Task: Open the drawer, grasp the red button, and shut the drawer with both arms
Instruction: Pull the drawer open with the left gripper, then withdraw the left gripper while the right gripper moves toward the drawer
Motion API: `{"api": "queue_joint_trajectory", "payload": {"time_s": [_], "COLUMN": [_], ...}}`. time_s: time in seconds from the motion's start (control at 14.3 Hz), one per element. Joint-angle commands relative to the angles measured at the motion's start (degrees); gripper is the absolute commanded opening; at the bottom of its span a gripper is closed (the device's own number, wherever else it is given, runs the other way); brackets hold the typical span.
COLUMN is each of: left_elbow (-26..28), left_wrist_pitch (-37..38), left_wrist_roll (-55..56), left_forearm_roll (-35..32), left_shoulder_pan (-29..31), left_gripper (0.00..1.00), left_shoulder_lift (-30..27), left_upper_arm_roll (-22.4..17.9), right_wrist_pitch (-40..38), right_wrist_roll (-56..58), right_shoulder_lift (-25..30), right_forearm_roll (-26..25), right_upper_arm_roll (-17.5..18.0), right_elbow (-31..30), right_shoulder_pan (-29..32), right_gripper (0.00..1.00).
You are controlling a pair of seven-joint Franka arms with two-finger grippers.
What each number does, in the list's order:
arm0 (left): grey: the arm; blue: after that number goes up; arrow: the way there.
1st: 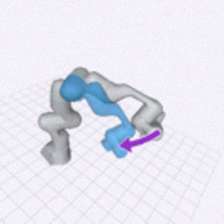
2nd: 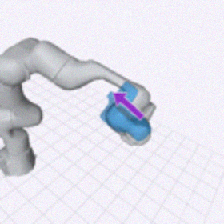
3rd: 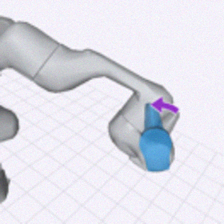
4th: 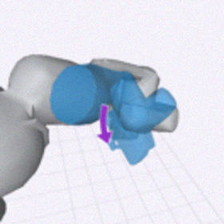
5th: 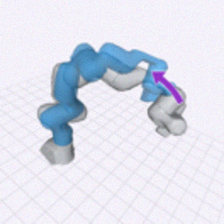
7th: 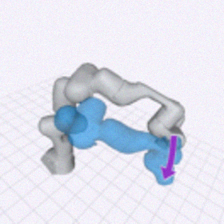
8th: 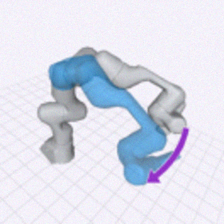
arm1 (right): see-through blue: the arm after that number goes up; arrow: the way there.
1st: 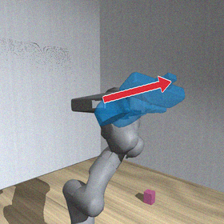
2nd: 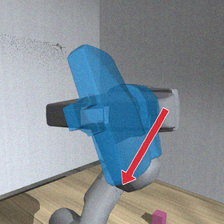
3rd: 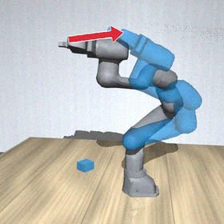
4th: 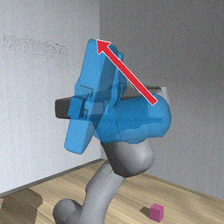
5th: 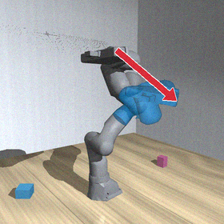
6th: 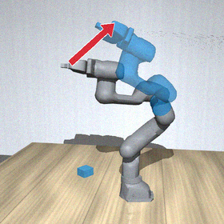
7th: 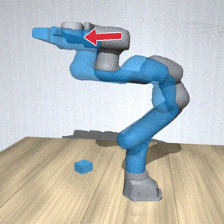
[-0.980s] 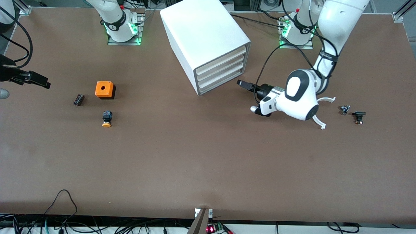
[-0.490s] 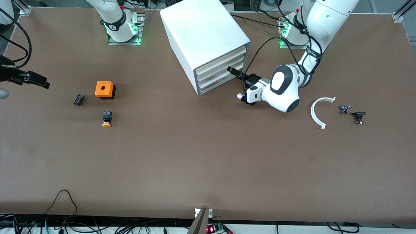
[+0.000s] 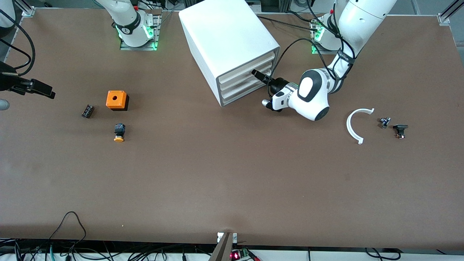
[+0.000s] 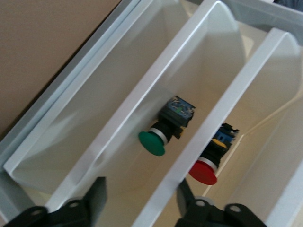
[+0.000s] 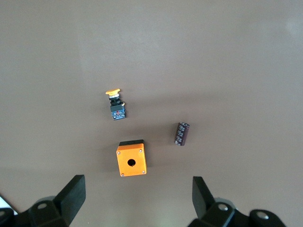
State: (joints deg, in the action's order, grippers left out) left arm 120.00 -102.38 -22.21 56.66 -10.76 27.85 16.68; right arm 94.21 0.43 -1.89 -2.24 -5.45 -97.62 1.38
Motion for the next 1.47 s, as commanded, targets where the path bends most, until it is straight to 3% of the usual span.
{"api": "queue_joint_trajectory", "payload": {"time_s": [0.0, 0.42, 0.49, 0.77, 1.19, 1.26, 1.4], "left_elbow": [1.0, -5.5, -5.5, -5.6, -5.6, -6.1, -13.5], "left_wrist_pitch": [-1.3, -11.2, -12.8, -13.6, -16.6, -14.6, -5.4], "left_wrist_roll": [-1.3, -1.3, -1.3, -1.3, -1.0, -1.0, -0.4], "left_forearm_roll": [0.1, -6.1, -5.7, -6.0, -13.8, -19.6, -31.7], "left_shoulder_pan": [0.7, 3.7, 4.2, 5.1, 15.0, 15.4, 15.4], "left_gripper": [0.00, 0.00, 0.99, 1.00, 1.00, 1.00, 1.00], "left_shoulder_lift": [-1.7, -2.3, -2.3, -5.4, -22.0, -24.8, -27.3], "left_upper_arm_roll": [-0.3, -7.7, -7.8, -7.8, -9.3, -10.6, -12.5], "right_wrist_pitch": [-0.2, -0.2, -0.2, -0.2, 1.1, 1.4, 6.1], "right_wrist_roll": [2.0, 2.1, 2.1, 2.0, 1.2, 1.2, 1.2], "right_shoulder_lift": [0.3, 0.2, 0.2, 0.0, -3.6, -5.5, -8.8], "right_forearm_roll": [1.0, 0.9, 0.9, 1.2, 2.1, 2.1, 3.5], "right_upper_arm_roll": [-0.6, -0.6, -0.6, -0.5, 3.2, 3.3, 3.3], "right_elbow": [-0.5, -0.4, -0.1, 0.0, 2.9, 4.9, 7.1], "right_shoulder_pan": [0.1, 0.1, 0.1, 0.0, -5.8, -7.2, -11.0], "right_gripper": [1.00, 1.00, 1.00, 1.00, 1.00, 1.00, 1.00]}}
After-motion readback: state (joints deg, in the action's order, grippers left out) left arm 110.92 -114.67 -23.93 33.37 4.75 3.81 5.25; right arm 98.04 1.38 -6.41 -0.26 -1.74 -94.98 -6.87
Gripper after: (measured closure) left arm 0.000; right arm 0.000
